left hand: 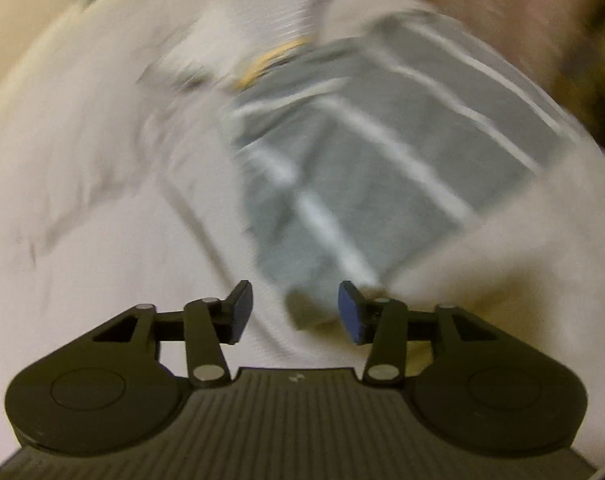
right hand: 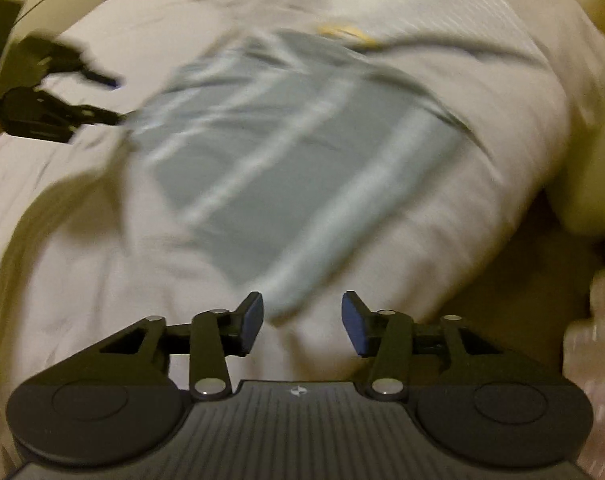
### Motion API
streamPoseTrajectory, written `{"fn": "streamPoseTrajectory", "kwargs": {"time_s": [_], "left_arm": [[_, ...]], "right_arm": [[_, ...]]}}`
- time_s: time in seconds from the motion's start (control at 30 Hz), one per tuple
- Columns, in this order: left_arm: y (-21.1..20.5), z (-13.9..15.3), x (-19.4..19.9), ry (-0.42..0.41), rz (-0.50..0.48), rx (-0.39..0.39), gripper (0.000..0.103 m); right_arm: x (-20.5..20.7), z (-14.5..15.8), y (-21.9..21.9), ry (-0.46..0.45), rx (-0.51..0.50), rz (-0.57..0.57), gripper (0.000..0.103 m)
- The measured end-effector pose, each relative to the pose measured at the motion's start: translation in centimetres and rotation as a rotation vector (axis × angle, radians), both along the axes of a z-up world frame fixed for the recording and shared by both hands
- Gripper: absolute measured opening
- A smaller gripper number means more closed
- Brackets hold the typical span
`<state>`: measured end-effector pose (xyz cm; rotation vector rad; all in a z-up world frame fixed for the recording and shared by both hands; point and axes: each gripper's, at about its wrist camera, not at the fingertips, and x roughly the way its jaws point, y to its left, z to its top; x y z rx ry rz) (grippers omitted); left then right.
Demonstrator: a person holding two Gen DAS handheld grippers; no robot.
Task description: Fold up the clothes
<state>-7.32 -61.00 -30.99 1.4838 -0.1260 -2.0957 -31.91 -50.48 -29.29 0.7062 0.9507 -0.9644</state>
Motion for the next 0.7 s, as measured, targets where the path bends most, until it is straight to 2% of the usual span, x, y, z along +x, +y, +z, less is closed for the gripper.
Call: {"fn": "streamPoseTrajectory", "kwargs": {"time_s": [0.03,0.1,0.13,0.3,0.43,0.5,0.6,0.7], "left_arm": [[1.2,-0.7,-0.5,-0.033,-0.07,-0.027,0.055],[3.4,-2.1,-1.6,-0.098,-0.198,-0.079,0.056],[3.7,-2.8,-2.0,-0.12,-0.223,-0.102,0.056],[3.1,-5.8,-3.9,-0.15,-0.289,-0.216,0.049],[2.2,-7.3,-4.3,-0.179,-0.356,-0.279,0.048],[2.1,-7.5,-3.6,-0.196,-0.349,-0.313,0.045],[1.9,-7.7,-2.8,-0.211,-0.327,-0.34,0.034],[2.3,-8.2,-2.4,-0.222,-0.35,-0.337,0.024]], "right_arm": [[1.5,0.0,-0.1,0.022,-0.027,0.049,0.048],[3.8,-0.2,0.3,0.062,-0.08,0.119,0.048],[4.9,-0.5,0.3,0.091,-0.105,0.148,0.048],[8.3,-3.6,1.4,0.253,-0.218,0.252,0.047],[9.2,-5.7,3.2,0.398,-0.346,0.344,0.048],[8.9,-6.4,3.7,0.483,-0.395,0.349,0.047],[7.3,-7.0,3.5,0.55,-0.381,0.293,0.046],[6.8,-7.1,3.4,0.556,-0.377,0.301,0.04]]}}
